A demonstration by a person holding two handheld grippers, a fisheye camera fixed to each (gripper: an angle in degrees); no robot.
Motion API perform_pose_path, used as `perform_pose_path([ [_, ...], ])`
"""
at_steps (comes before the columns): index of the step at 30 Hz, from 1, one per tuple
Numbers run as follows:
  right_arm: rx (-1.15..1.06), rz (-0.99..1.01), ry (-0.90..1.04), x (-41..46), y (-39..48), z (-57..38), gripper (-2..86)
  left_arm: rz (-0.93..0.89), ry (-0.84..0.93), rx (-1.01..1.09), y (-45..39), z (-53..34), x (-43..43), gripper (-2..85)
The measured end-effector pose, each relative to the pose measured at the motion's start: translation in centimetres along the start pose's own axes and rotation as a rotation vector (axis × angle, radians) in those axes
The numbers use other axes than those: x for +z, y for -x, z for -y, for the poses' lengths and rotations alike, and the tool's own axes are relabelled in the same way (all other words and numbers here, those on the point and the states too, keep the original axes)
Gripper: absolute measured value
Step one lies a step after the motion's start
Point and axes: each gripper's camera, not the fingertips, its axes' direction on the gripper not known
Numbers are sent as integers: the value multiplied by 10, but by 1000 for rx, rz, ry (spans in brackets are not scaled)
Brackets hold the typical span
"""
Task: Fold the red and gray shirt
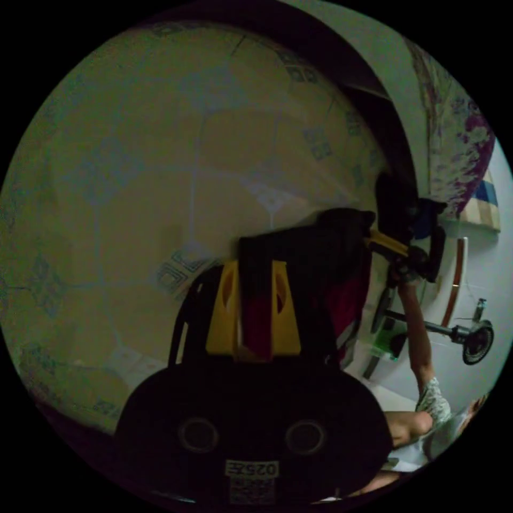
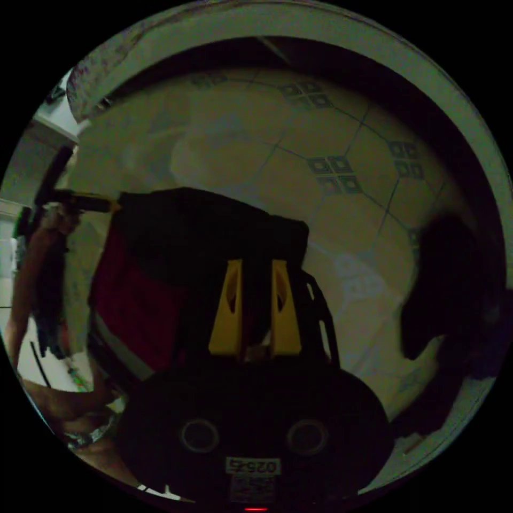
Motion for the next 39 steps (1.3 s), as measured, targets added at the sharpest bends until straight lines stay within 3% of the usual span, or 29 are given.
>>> perform_pose_path([
  [3, -48, -105, 14, 2, 9, 7, 0, 147, -4, 57, -16, 11, 11, -7],
  [5, -31, -79, -66, -16, 5, -2, -4, 129, -22, 103, -25, 9, 8, -13],
  [11, 56, 475, -416, -114, -38, -104, -7, -80, -220, 260, -47, -93, -55, -16],
  [15, 156, 631, -214, -88, -52, -184, -6, -119, -192, 228, -34, -193, -27, -15],
  [19, 272, 698, -35, 1, -56, -242, 4, -158, 27, 73, 20, -252, 84, 0],
  [21, 316, 763, -42, 28, -59, -257, 21, -142, 83, 27, 37, -268, 116, 23],
  [24, 349, 839, -125, 25, -71, -261, 92, -228, -47, -40, 52, -277, 99, 64],
  [29, 218, 658, -271, -29, -76, -220, 120, -212, -196, 42, 34, -233, 58, 79],
  [32, 78, 647, -241, -26, -64, -163, 133, -94, -123, 221, -9, -174, 72, 89],
  [34, -28, 618, -119, 2, -48, -115, 148, 15, -33, 348, -46, -127, 102, 103],
  [37, -164, 453, 34, 25, -30, -81, 145, 175, 133, 429, -75, -87, 138, 108],
  [39, -182, 479, 20, 25, -25, -75, 139, 166, 169, 444, -84, -77, 140, 105],
])
